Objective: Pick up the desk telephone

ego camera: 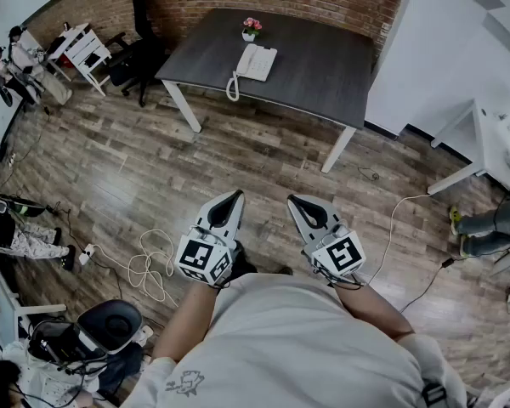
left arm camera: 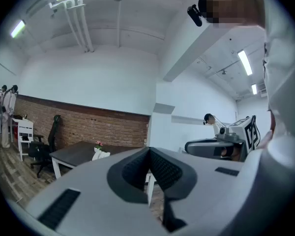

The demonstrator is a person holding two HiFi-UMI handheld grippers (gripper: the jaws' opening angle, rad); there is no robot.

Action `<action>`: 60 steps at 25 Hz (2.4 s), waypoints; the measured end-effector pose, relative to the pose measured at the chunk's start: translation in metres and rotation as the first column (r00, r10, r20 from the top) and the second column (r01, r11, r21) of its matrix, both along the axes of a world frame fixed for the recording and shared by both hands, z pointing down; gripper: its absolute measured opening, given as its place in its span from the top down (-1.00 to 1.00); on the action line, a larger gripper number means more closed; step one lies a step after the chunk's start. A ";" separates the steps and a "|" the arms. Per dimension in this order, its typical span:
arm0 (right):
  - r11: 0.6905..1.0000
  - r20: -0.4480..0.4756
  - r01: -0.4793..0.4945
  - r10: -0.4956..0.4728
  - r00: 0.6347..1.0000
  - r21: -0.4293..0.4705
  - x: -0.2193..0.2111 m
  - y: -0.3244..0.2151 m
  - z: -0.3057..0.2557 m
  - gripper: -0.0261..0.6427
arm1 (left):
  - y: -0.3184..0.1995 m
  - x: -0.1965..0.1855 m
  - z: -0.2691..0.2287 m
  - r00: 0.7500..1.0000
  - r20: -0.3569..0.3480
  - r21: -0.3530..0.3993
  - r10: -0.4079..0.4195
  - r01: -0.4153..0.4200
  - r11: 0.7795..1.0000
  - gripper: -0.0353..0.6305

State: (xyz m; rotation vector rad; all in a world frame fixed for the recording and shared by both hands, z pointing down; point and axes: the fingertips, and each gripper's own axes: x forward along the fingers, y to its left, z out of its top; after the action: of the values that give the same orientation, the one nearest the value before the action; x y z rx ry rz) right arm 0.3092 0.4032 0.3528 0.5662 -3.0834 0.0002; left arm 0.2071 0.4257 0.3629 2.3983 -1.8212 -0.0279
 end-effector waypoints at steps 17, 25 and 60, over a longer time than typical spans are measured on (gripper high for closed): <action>0.999 -0.036 -0.033 0.033 0.999 -0.012 -0.079 -0.028 0.016 0.91 | -0.027 -0.082 0.011 1.000 -0.014 0.005 0.023 -0.023 1.000 0.86; 0.996 -0.013 -0.093 0.093 0.996 -0.008 -0.160 -0.066 0.004 0.88 | -0.058 -0.168 0.008 0.997 0.001 0.010 0.074 -0.074 0.997 0.58; 0.995 -0.034 0.038 -0.042 0.999 -0.096 -0.286 -0.254 0.033 0.42 | -0.236 -0.282 0.021 0.999 -0.027 -0.027 0.034 -0.035 0.999 0.01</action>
State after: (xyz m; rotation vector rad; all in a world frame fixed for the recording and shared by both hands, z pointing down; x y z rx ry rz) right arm 0.0233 0.1496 0.3856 0.4951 -3.0395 0.1341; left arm -0.0751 0.1900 0.3841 2.3984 -1.7564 -0.0308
